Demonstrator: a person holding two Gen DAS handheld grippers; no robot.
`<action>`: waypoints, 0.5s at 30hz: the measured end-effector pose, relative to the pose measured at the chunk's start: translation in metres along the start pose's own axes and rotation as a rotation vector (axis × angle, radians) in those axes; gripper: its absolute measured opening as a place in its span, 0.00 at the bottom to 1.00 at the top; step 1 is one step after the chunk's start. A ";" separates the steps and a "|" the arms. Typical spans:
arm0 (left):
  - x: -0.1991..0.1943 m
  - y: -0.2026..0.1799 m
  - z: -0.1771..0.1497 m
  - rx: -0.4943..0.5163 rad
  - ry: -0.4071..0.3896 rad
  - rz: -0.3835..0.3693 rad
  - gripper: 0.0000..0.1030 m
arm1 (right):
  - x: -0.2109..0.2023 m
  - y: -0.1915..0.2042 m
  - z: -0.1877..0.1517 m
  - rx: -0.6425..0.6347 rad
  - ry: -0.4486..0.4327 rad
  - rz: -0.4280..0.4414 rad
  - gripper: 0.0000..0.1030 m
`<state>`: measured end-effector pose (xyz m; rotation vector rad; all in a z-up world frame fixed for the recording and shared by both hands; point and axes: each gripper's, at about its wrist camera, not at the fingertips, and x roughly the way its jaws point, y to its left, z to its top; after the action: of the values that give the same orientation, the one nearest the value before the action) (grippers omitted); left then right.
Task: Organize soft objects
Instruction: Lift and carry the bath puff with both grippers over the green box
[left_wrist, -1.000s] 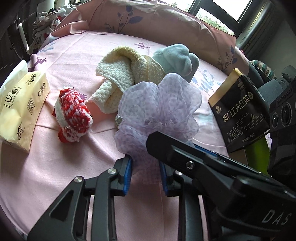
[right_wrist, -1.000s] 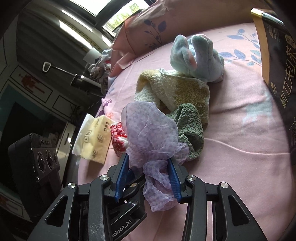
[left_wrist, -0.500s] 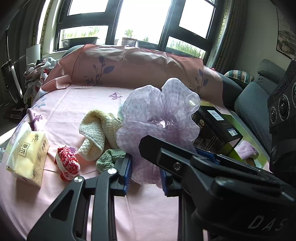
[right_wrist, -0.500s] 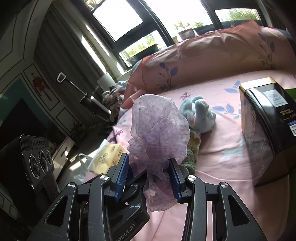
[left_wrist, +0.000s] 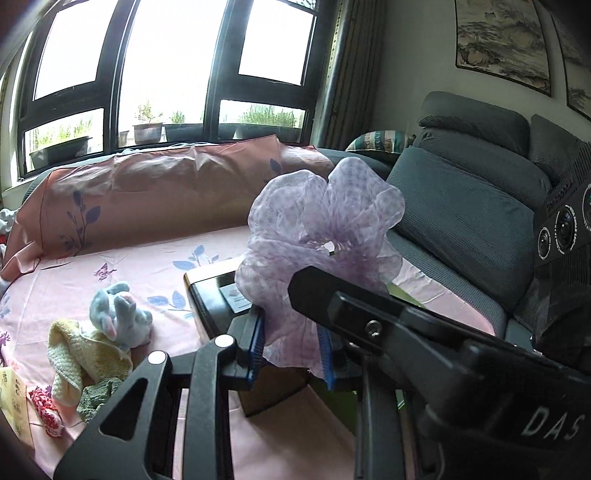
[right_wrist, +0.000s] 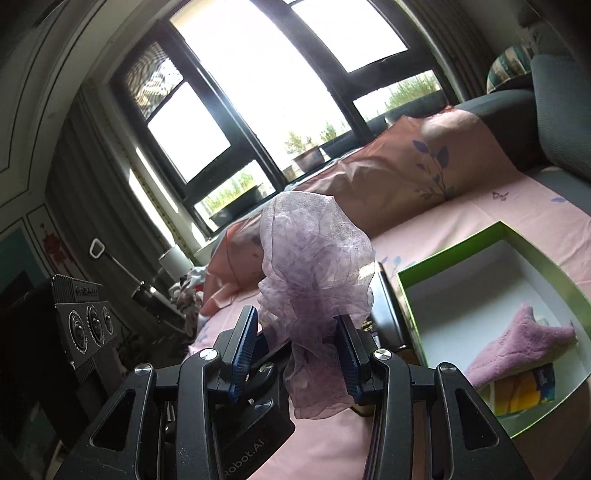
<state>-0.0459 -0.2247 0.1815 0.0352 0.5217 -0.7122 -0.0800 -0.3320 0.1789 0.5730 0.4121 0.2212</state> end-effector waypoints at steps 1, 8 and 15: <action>0.006 -0.009 0.002 0.008 0.007 -0.016 0.22 | -0.006 -0.009 0.002 0.019 -0.018 -0.010 0.44; 0.053 -0.052 0.006 0.067 0.068 -0.052 0.22 | -0.020 -0.059 0.010 0.118 -0.091 -0.068 0.44; 0.101 -0.069 0.004 0.059 0.185 -0.053 0.22 | -0.014 -0.111 0.009 0.276 -0.095 -0.099 0.44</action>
<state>-0.0234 -0.3400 0.1476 0.1438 0.6810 -0.7805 -0.0794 -0.4313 0.1275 0.8281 0.3803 0.0415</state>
